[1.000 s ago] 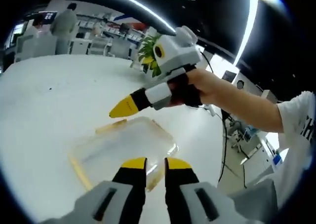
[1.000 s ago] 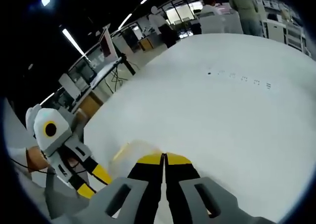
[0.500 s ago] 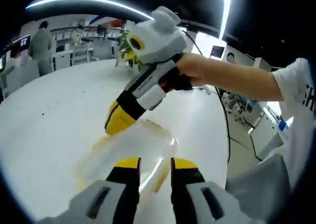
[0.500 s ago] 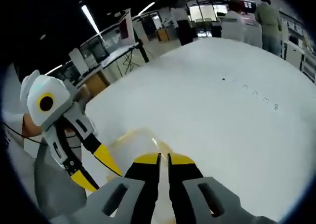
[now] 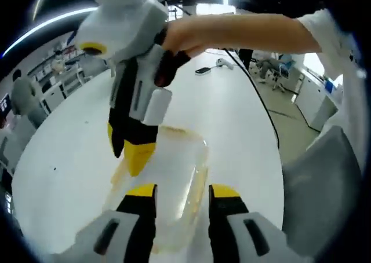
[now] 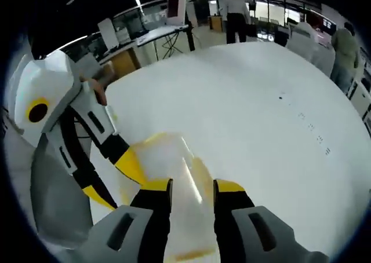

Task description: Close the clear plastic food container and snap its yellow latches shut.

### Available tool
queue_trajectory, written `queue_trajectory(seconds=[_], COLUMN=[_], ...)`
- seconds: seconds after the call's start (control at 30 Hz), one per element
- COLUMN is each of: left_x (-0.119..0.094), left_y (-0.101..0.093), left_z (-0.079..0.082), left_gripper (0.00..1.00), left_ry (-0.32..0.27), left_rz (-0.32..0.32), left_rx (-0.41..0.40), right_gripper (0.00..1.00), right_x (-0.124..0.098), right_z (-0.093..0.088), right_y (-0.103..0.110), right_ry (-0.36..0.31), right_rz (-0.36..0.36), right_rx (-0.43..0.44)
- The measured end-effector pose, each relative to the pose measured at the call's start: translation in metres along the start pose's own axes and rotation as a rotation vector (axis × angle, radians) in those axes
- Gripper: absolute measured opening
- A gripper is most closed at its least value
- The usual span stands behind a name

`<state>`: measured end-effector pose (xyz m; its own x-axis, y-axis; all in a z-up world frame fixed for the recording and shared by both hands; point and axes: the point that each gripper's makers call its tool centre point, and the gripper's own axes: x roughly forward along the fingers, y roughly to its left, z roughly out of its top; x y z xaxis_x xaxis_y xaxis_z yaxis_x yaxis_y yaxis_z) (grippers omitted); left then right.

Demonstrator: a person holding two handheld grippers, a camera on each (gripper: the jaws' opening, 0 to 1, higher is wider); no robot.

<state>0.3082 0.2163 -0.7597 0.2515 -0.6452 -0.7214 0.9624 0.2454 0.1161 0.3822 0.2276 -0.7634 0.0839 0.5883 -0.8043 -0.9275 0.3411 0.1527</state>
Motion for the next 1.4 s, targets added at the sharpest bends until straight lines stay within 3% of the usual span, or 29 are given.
queue_trajectory(seconds=[0.1,0.2,0.47,1.0,1.17,1.4], left_x=[0.003,0.005,0.008,0.009,0.010,0.012], left_y=[-0.005,-0.005,-0.006,0.007,0.007,0.006], left_z=[0.001,0.002,-0.008,-0.012,-0.012,-0.012], left_gripper=[0.41,0.40,0.46,0.38,0.39,0.39], left_ry=[0.017,0.019,0.023,0.032,0.021,0.024], left_rz=[-0.010,-0.010,-0.026,0.026,0.028,0.038], left_rx=[0.038,0.088,0.098,0.186,0.191,0.221], right_gripper=[0.30,0.31,0.35,0.33,0.38,0.38], right_x=[0.001,0.003,0.010,0.015,0.019,0.018], right_z=[-0.002,-0.002,-0.011,-0.008,-0.010,-0.012], right_y=[-0.001,0.001,0.003,0.010,0.018,0.020], right_ry=[0.047,0.097,0.221,0.309,0.341,0.351], right_rz=[0.005,0.016,0.070,0.176,0.202,0.208], right_rx=[-0.038,-0.071,-0.139,-0.189,-0.208,-0.213])
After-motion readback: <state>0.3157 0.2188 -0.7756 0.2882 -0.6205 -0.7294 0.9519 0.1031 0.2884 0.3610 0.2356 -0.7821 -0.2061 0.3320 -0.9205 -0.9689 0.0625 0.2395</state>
